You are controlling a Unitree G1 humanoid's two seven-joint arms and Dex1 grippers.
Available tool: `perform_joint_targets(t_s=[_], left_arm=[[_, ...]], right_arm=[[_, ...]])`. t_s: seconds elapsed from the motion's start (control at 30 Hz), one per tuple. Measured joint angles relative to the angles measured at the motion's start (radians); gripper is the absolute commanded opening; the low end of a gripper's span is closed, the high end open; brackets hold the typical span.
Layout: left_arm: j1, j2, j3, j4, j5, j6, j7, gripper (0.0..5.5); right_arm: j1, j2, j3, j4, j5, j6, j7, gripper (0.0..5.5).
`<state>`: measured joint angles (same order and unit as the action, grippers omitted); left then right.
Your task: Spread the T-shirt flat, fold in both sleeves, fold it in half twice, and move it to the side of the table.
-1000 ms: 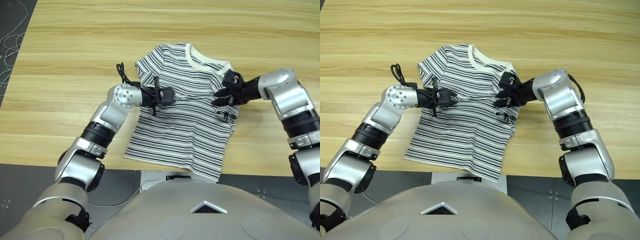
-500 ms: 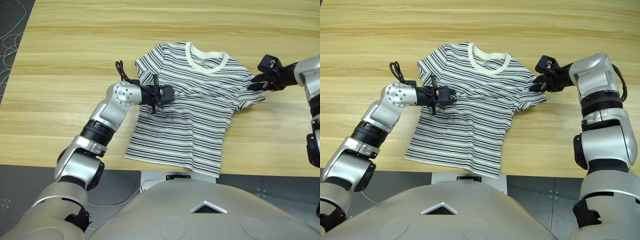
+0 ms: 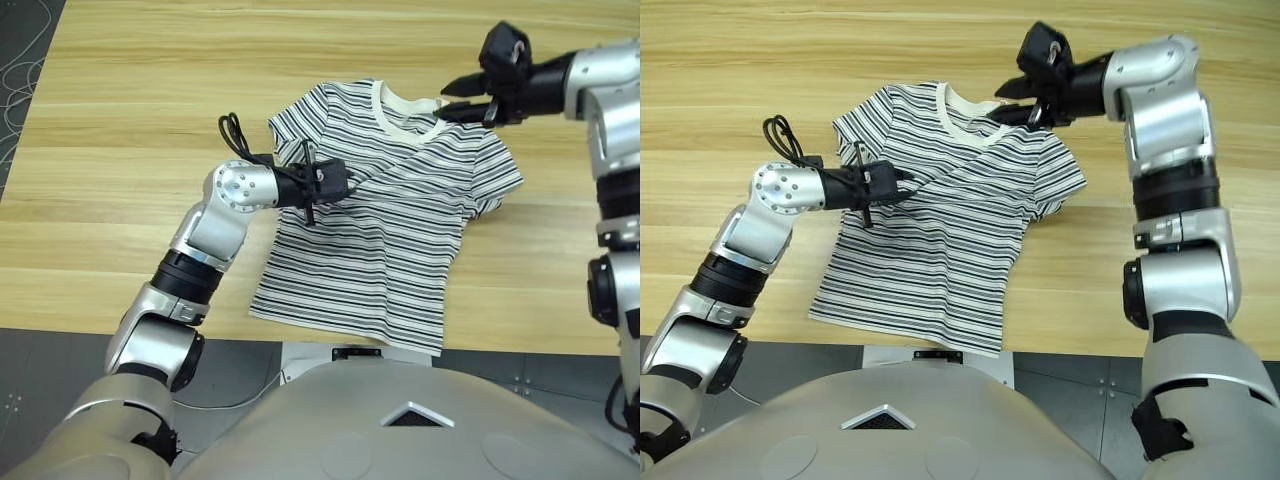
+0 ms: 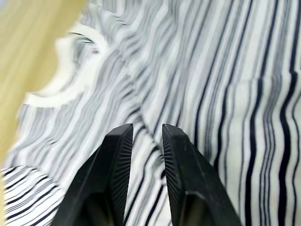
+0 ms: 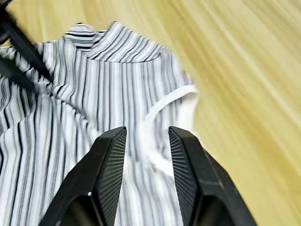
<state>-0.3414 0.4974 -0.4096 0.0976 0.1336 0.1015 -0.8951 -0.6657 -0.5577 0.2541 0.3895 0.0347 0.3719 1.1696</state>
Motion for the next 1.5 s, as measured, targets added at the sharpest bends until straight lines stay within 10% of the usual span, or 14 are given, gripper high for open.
perform_joint_targets(t_s=[0.53, 0.83, 1.17, 1.5], left_arm=[[-0.191, -0.02, 0.371, 0.297, -0.199, 0.274, 0.156, 1.18], [-0.245, -0.121, 0.369, 0.646, -0.198, 0.277, 0.227, 1.18], [-0.288, -0.167, 0.47, 0.714, -0.294, 0.42, 0.264, 2.63], [-0.25, -0.176, 0.571, 0.654, -0.385, 0.507, 0.321, 2.63]], right_arm=[[0.219, 0.05, -0.077, -0.236, 0.11, 0.098, -0.148, 1.66], [0.279, 0.141, -0.036, -0.248, 0.127, 0.098, -0.201, 1.66], [0.279, 0.146, -0.044, -0.243, 0.129, 0.097, -0.22, 1.62], [0.279, 0.146, -0.047, -0.243, 0.138, 0.091, -0.227, 1.62]])
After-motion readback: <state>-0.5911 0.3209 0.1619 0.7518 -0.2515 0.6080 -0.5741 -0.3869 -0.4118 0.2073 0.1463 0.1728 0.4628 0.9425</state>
